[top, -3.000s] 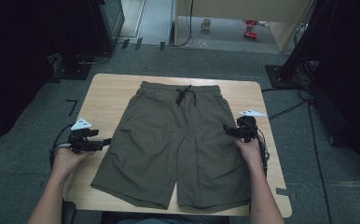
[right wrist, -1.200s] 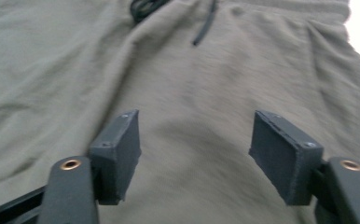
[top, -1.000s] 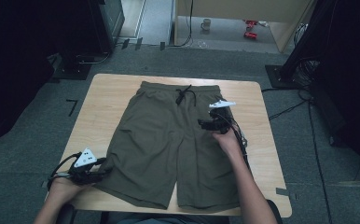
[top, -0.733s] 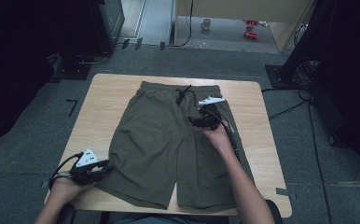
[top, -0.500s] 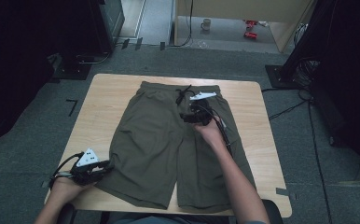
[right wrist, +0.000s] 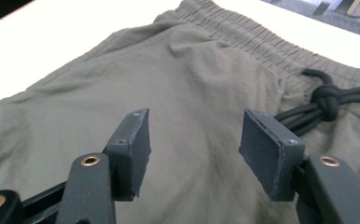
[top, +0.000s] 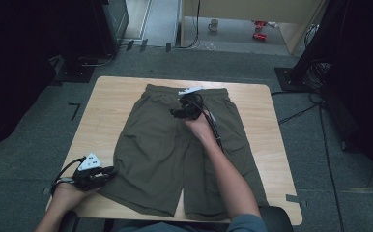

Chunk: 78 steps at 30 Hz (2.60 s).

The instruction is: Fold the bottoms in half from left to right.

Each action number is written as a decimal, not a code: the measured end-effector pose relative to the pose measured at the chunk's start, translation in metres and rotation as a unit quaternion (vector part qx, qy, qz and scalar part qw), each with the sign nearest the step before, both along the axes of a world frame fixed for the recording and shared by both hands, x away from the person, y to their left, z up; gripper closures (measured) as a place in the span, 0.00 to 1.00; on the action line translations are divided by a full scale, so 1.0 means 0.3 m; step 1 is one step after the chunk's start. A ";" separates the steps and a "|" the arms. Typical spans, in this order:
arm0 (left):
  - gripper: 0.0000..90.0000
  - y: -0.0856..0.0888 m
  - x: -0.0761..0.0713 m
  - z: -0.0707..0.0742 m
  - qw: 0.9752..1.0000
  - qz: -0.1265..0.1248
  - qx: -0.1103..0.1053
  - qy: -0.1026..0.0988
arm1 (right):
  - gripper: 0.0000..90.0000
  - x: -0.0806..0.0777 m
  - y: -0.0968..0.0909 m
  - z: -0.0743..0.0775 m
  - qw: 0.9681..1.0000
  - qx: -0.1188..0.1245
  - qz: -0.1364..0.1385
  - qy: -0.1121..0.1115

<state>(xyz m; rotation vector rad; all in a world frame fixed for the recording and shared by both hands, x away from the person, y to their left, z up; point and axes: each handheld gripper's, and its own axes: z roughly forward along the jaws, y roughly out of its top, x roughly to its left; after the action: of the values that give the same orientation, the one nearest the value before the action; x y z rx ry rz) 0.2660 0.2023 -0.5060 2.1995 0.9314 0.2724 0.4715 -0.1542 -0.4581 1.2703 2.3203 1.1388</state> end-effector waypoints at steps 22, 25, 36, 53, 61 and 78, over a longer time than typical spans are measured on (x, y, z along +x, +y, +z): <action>0.82 0.010 0.011 0.001 1.000 -0.008 -0.009 0.011 | 0.45 0.134 0.191 -0.065 1.000 -0.008 0.000 0.007; 0.82 0.005 0.010 0.001 1.000 -0.011 -0.006 0.009 | 0.45 0.164 0.221 -0.085 1.000 -0.003 0.001 0.011; 0.83 0.005 0.011 -0.001 1.000 -0.014 -0.009 0.008 | 0.40 0.216 0.344 -0.128 1.000 -0.010 0.002 -0.003; 0.83 -0.012 0.016 0.000 1.000 -0.025 -0.004 0.006 | 0.42 0.239 0.539 -0.186 0.999 -0.032 -0.011 -0.007; 0.90 -0.024 0.023 0.008 1.000 -0.015 -0.003 0.026 | 0.74 0.214 0.536 -0.201 0.998 -0.033 -0.039 -0.041; 0.99 -0.009 0.031 0.056 0.999 0.012 -0.017 0.043 | 0.99 0.225 0.552 -0.168 0.997 -0.029 -0.071 0.014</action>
<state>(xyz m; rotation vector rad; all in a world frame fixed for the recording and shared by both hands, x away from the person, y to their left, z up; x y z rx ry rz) 0.2753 0.1995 -0.4890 2.1841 1.0021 0.1725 0.5391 0.0115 -0.5086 1.4124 2.2258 1.0079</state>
